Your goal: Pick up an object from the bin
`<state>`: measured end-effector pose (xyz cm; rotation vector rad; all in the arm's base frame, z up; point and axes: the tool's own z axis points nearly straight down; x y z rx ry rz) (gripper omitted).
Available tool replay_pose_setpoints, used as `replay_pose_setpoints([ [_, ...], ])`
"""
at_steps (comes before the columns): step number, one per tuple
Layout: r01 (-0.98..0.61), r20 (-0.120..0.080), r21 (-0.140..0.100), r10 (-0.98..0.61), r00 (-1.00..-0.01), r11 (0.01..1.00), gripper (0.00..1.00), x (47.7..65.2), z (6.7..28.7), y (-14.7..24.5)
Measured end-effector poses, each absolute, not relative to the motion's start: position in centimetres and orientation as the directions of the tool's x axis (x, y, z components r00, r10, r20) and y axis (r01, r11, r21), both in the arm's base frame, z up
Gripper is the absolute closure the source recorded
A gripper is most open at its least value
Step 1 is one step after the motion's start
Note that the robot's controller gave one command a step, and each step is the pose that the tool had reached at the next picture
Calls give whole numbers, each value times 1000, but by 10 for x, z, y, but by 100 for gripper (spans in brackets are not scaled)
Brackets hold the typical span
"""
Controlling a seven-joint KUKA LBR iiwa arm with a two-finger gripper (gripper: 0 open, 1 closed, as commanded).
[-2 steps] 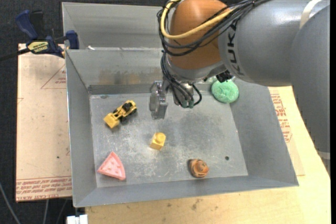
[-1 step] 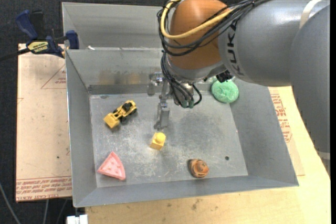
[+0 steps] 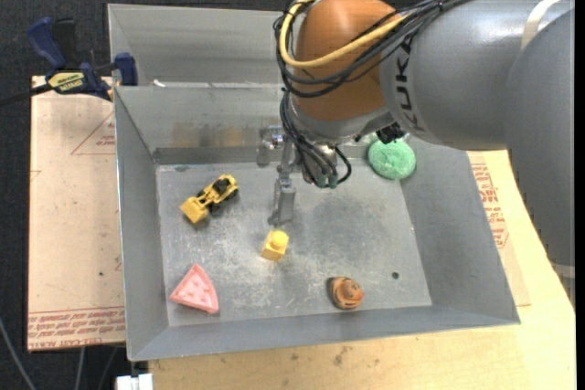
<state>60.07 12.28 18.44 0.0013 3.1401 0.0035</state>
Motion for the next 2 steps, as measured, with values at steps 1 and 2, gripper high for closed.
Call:
replay_pose_setpoints([
  [1, -47, -12, 2, -47, -999, 999, 0, 620, 148, 135],
  [2, -93, -3, -1, -93, -996, 996, 0, 614, 106, 185],
])
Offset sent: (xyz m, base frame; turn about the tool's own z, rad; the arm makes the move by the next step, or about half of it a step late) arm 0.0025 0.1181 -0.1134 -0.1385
